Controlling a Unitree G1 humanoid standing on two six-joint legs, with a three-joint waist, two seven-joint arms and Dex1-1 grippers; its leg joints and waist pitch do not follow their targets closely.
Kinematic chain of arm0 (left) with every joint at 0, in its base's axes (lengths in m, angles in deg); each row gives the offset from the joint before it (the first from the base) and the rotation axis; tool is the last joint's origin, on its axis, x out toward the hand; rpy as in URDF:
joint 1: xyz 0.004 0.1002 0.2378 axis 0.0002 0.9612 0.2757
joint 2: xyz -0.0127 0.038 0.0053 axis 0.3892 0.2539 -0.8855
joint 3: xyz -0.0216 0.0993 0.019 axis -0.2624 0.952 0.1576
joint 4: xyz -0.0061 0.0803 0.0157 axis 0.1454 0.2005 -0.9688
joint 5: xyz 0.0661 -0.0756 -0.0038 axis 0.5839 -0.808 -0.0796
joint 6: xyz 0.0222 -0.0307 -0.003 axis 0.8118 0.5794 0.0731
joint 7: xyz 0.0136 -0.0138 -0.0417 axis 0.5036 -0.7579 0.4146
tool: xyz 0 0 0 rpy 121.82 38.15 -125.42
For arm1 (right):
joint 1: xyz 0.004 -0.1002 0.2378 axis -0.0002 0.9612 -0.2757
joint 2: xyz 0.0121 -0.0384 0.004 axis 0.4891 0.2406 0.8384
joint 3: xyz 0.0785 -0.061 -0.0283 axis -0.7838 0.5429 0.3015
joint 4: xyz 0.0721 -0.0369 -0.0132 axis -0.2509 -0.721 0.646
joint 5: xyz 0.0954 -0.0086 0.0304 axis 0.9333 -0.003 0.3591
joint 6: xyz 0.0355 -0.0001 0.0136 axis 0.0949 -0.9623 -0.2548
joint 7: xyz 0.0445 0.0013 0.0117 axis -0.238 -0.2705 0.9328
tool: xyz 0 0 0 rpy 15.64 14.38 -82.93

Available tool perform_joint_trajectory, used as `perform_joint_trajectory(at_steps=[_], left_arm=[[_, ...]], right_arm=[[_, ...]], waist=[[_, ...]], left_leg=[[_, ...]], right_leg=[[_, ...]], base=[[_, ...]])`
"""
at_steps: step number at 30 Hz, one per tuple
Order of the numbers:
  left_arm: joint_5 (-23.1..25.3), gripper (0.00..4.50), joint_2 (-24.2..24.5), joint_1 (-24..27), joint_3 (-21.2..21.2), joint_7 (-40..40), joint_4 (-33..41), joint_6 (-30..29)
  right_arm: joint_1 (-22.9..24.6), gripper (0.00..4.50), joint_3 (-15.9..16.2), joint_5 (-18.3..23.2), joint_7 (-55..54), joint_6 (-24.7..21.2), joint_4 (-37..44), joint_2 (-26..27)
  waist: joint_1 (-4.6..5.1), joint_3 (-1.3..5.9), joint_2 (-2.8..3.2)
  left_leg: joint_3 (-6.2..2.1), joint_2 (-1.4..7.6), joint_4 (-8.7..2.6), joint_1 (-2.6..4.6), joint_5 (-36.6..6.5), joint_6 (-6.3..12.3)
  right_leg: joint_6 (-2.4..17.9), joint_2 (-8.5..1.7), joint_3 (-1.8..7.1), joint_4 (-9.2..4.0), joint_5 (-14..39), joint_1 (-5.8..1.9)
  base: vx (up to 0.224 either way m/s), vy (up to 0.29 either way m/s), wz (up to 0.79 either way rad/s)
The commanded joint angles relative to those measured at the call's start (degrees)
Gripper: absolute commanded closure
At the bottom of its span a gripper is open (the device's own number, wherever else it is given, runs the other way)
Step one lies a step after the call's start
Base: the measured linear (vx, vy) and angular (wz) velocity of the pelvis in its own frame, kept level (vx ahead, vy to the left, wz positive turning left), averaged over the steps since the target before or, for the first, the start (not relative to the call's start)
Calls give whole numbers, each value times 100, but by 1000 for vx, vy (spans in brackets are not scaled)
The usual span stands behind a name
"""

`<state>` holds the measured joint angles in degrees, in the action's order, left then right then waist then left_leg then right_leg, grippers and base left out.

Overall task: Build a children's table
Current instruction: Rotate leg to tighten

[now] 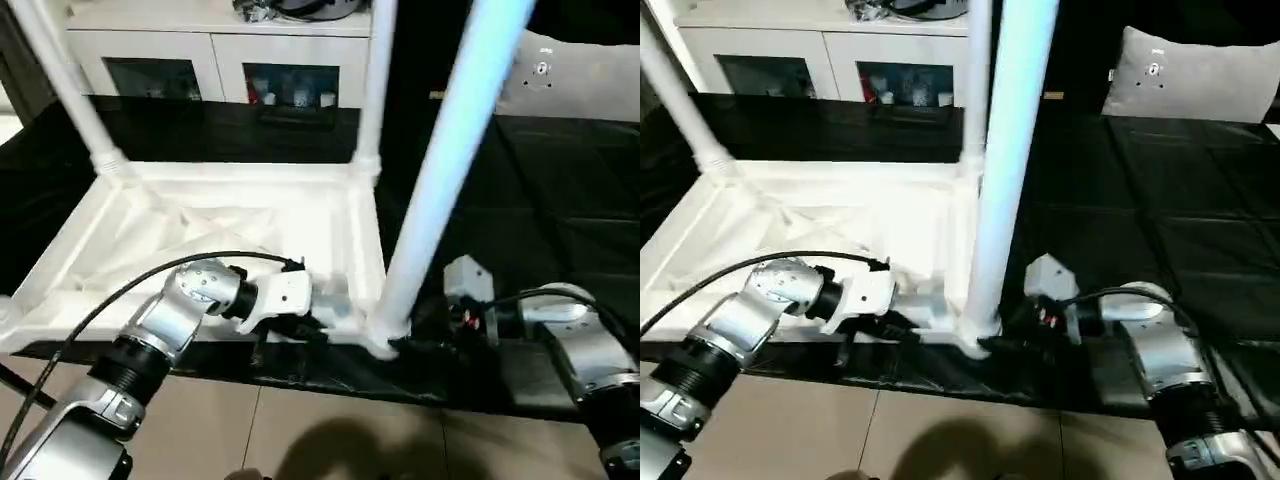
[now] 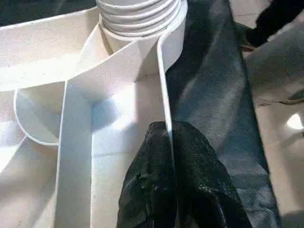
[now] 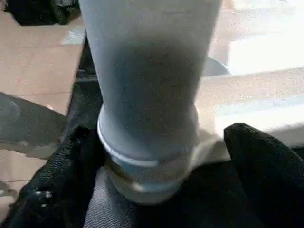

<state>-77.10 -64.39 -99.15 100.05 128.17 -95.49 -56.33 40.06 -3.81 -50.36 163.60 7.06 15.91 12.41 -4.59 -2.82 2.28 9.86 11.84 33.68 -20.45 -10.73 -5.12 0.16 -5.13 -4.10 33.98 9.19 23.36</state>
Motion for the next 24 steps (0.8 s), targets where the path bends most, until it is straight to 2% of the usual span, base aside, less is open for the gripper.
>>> perform_joint_trajectory(at_steps=[1, 8, 9, 16, 20, 22, 23, 24], left_arm=[[105, 450, -9, 4, 429, 441, -18, 176], [70, 450, -9, 22, 454, 601, -30, 245], [76, 450, -7, 25, 455, 611, -36, 251], [12, 450, 5, 104, 432, 648, 19, 178], [-172, 450, -133, 353, 269, 300, 428, -424], [-178, 450, -243, 444, 186, -5, 581, -707], [-184, 450, -443, 525, 59, -442, 732, -1070], [-184, 450, -443, 525, 59, -442, 732, -1070]], right_arm=[[-170, 54, 26, 65, 16, -23, -3, 0], [-189, 107, 115, 112, 169, -38, -29, 106], [-185, 131, 114, 120, 186, -46, -26, 113], [-18, 170, 116, 283, 207, -189, 173, 185], [338, 175, 168, 416, -20, -672, 688, 386], [405, 176, 174, 325, -371, -835, 738, 551], [373, 176, 102, 233, -951, -997, 637, 855], [373, 176, 102, 233, -951, -997, 637, 855]], waist=[[16, 360, -98], [-21, 367, -81], [-19, 365, -86], [-21, 363, -77], [-27, 350, -74], [-8, 330, -68], [23, 311, -67], [32, 296, -50]], left_leg=[[25, 109, -391, -4, -1366, 454], [24, 103, -393, -8, -1355, 409], [24, 104, -393, -5, -1361, 407], [25, 102, -396, -1, -1370, 394], [19, 123, -422, 1, -1396, 361], [18, 104, -432, 12, -1509, 325], [13, 91, -439, 23, -1660, 276], [9, 90, -442, 44, -1760, 229]], right_leg=[[1211, -246, 204, -419, 1927, -292], [1206, -242, 203, -405, 1851, -306], [1189, -244, 204, -413, 1893, -303], [1174, -240, 206, -422, 1935, -301], [1139, -243, 216, -421, 1977, -307], [1072, -236, 210, -450, 2238, -290], [995, -233, 202, -477, 2535, -276], [956, -239, 199, -495, 2712, -255]], base=[[0, 0, 0], [0, 0, 0], [0, 0, 0], [0, 0, 0], [0, 0, 0], [0, 0, 0], [0, 0, 0], [0, 0, 0]])
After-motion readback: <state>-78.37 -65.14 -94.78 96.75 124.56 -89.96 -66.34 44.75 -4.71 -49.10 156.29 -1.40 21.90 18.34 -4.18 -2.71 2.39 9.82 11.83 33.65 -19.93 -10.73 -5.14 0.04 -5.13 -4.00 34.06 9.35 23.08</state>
